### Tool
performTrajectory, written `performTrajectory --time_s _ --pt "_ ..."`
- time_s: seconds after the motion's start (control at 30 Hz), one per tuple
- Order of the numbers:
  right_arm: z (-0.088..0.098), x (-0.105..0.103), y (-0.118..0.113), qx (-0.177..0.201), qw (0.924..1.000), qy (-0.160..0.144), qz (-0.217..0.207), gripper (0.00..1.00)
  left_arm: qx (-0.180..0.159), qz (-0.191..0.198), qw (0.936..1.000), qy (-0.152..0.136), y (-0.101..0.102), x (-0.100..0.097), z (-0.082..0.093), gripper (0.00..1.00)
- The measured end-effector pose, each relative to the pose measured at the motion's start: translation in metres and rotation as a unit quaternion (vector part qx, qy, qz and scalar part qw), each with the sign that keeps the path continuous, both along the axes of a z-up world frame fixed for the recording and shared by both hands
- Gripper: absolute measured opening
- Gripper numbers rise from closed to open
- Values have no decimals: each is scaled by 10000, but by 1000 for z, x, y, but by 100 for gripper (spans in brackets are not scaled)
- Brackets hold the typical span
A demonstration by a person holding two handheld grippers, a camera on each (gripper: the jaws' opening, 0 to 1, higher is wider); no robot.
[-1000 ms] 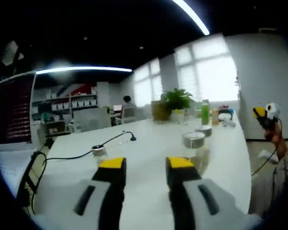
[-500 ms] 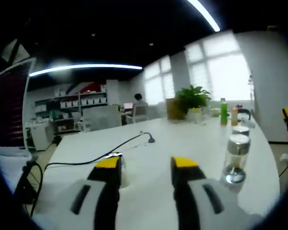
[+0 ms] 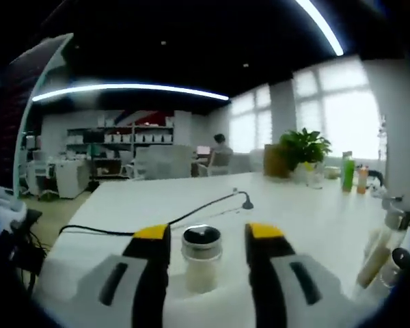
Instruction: Rotate the seasoning bottle until the label or dispensing opening points toward the visible target arrow and the bottle remains upright within the marked orientation range
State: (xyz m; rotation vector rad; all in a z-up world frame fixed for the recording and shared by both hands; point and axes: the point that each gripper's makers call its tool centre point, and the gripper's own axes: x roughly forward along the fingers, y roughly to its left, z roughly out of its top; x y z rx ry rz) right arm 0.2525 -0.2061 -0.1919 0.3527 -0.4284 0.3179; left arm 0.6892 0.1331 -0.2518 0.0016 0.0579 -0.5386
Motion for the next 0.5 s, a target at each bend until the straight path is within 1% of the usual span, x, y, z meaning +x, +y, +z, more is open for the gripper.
performTrajectory --time_s 0.1,0.17,0.27,0.33,0.37,0.4,0.5 --pt "0 1 3 -5 10000 36 -66 4 -23 -19 10000 -57 -6 8 0 52" --pt "-1 3 6 -51 9999 94 -93 4 42 39 9999 -118 -9 17 0 53" --pt "-2 4 11 -79 9999 111 -96 4 58 170 9997 -157 -10 24 -4 52" --pt "-1 5 11 -106 9998 126 -126 3 88 249 9994 -209 -10 27 -8 46" --pt "-1 5 10 -122 9997 135 -146 2 98 285 9994 -180 -10 29 -11 45" --pt "0 5 10 -157 9996 142 -174 2 106 334 9992 -165 -9 31 -13 46" --pt "0 6 9 -211 9994 151 -211 2 269 390 9986 -247 -9 31 -17 47"
